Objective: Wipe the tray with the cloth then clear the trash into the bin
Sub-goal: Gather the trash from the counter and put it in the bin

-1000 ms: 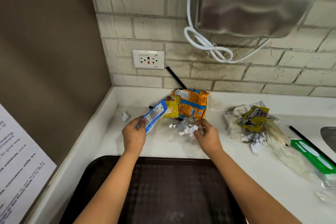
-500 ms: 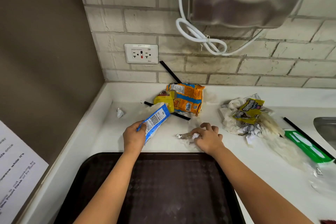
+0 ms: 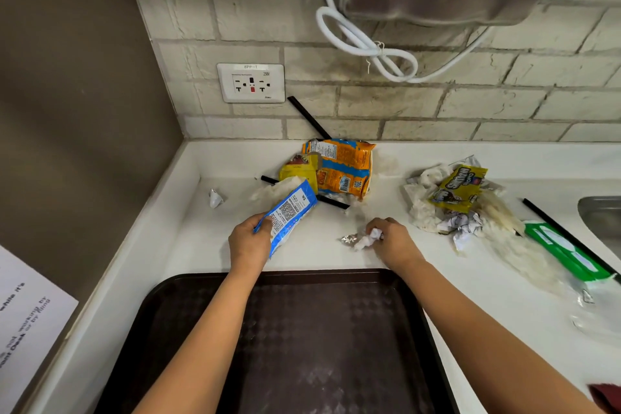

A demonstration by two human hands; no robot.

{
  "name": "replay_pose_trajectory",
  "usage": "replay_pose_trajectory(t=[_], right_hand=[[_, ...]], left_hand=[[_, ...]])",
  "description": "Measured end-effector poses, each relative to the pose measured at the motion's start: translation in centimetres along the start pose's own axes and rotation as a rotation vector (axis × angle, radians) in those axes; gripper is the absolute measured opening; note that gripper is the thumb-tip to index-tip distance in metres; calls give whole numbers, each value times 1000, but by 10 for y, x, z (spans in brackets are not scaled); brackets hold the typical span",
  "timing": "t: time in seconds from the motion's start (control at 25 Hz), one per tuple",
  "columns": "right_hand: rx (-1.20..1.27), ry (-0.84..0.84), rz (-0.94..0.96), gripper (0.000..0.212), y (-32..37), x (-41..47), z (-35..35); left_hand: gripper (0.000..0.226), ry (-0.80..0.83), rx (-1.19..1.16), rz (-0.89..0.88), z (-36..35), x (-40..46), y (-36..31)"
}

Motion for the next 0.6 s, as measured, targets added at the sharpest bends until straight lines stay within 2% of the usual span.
replay_pose_trajectory(t=[0.12, 0.24, 0.4, 0.6], right_hand=[[122, -227, 69, 24, -4, -17, 41], [272, -368, 19, 23, -11, -47, 78], [430, -413, -39, 25, -19, -112, 103], [518, -456, -59, 30, -25, -182, 106]], left_hand=[[25, 4, -175, 2, -2, -8, -10], [28, 40, -349, 65, -6, -30, -15], [30, 152, -440, 142, -18, -78, -14], [36, 278, -327, 134, -37, -132, -12]])
Point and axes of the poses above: each hand's wrist, its own x-axis towards the middle knuckle, its own z-axis out of the back of the hand, y = z × x, the point moved 9 cm from there along x, towards the middle knuckle, and after that the axes turned 1 degree about y, right-handed, at the moved point
